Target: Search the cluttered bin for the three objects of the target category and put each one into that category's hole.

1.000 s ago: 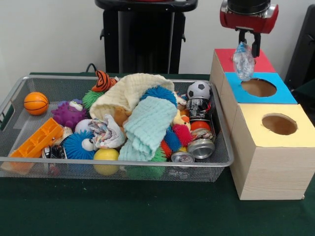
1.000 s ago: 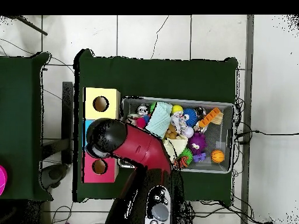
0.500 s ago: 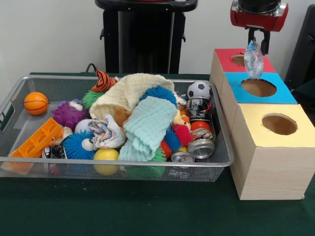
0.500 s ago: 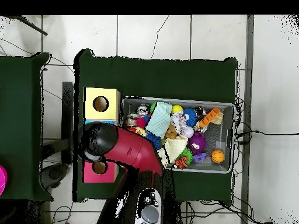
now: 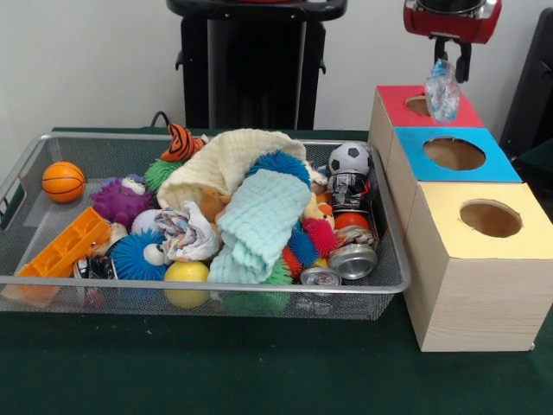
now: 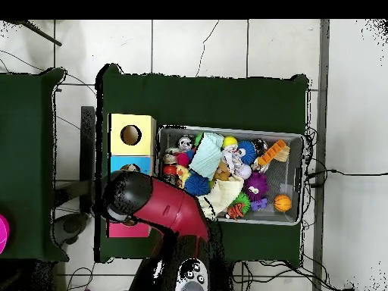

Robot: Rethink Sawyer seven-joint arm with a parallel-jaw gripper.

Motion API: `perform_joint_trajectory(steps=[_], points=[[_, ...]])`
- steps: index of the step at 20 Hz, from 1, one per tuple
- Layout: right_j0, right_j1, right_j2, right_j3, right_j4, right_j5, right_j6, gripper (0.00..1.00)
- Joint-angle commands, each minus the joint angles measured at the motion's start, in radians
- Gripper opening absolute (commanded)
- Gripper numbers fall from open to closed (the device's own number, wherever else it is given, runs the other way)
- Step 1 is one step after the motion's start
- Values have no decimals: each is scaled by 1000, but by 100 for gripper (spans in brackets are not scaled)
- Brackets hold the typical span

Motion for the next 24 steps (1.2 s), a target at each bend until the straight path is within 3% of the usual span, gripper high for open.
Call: perform_joint_trajectory(steps=[1,3,4,24], points=[[3,-13,33,114,39,-98,216,0],[-2,-19,43,126,41,-115,193,0],[-8,-29,59,149,60,-160,177,100],[-32,-4,12,53,-10,-44,219,100]])
